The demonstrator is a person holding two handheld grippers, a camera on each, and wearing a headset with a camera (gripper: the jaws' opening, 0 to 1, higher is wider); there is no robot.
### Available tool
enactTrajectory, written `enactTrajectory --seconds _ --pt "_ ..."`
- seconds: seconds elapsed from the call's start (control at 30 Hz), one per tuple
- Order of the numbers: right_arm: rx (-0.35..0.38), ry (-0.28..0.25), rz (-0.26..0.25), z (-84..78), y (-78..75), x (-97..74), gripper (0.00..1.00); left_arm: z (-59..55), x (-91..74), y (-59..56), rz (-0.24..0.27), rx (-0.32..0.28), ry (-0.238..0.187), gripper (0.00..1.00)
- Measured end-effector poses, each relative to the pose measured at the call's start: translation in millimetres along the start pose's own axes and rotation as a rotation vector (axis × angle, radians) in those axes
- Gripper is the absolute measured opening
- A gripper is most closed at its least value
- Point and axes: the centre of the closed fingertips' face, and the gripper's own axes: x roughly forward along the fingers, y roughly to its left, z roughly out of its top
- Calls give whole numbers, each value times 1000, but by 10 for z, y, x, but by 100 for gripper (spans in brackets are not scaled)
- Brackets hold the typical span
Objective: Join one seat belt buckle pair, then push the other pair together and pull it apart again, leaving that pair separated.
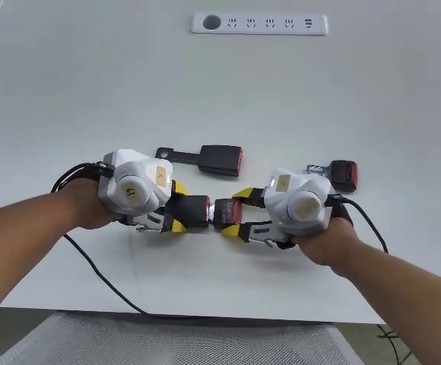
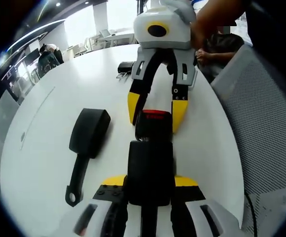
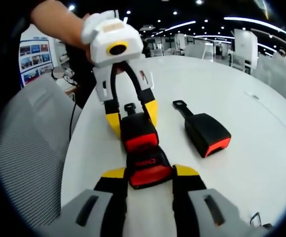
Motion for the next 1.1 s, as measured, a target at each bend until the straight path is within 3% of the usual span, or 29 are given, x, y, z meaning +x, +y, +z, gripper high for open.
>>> enactTrajectory --seconds 0.5,0.9,1.0,1.1 --pt "-52 19 6 -44 -16 -19 33 19 -14 -16 -14 26 -24 34" --pt "-42 -28 -12 -62 29 -63 32 26 -28 -46 -35 34 -80 33" --pt "19 -64 -5 -66 40 -67 32 23 -26 -53 -41 36 -88 33" --pt "-1 -60 -4 -62 46 -67 32 24 -26 -58 -46 40 -96 33"
